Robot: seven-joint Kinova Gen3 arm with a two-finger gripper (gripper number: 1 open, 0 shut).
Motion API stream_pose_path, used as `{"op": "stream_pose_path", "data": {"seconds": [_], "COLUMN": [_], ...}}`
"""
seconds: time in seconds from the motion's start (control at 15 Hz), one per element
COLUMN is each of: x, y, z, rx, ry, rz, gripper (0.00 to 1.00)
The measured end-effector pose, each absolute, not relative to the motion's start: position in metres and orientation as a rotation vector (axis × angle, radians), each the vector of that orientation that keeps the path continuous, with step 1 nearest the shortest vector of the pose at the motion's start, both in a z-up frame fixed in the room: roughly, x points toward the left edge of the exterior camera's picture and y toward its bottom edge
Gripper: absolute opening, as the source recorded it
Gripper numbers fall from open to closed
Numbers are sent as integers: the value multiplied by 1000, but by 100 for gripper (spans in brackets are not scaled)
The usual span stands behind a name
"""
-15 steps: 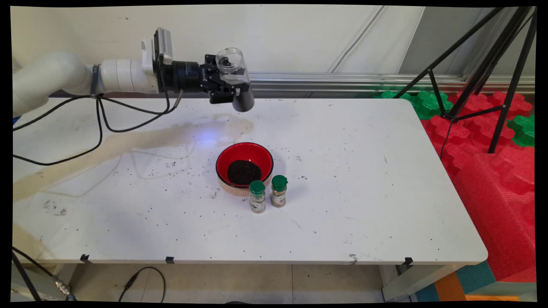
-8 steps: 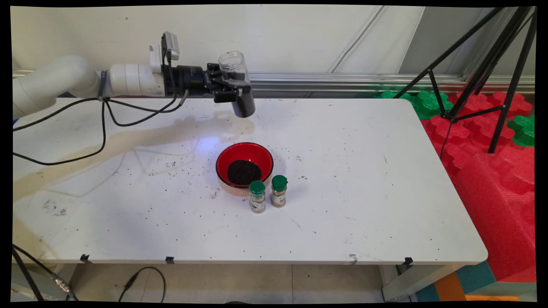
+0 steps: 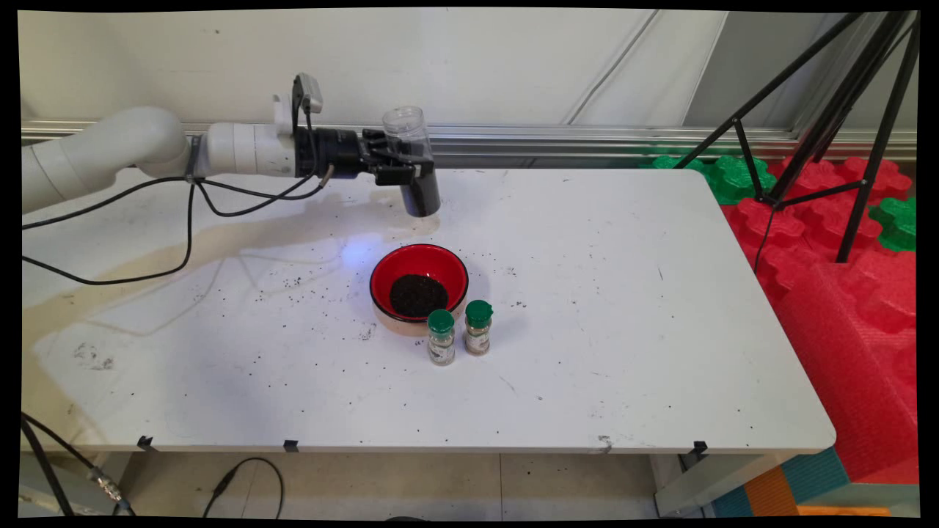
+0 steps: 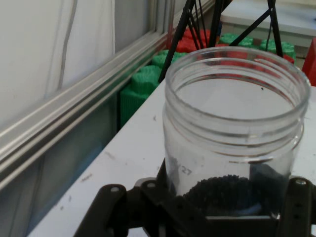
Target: Place the picked object on the table
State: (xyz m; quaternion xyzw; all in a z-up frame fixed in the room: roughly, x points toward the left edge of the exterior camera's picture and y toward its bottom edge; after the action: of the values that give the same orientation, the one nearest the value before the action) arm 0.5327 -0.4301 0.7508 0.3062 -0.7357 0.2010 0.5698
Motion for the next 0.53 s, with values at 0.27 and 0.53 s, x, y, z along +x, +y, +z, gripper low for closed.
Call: {"op": "stream_pose_path", "data": {"seconds": [0.27,0.53], "x": [533,533], "y": [-434,-437], "z": [741,731], "rx": [742,752], "ry": [-1734,-1751], "rz": [448,435], "gripper": [0,0]}}
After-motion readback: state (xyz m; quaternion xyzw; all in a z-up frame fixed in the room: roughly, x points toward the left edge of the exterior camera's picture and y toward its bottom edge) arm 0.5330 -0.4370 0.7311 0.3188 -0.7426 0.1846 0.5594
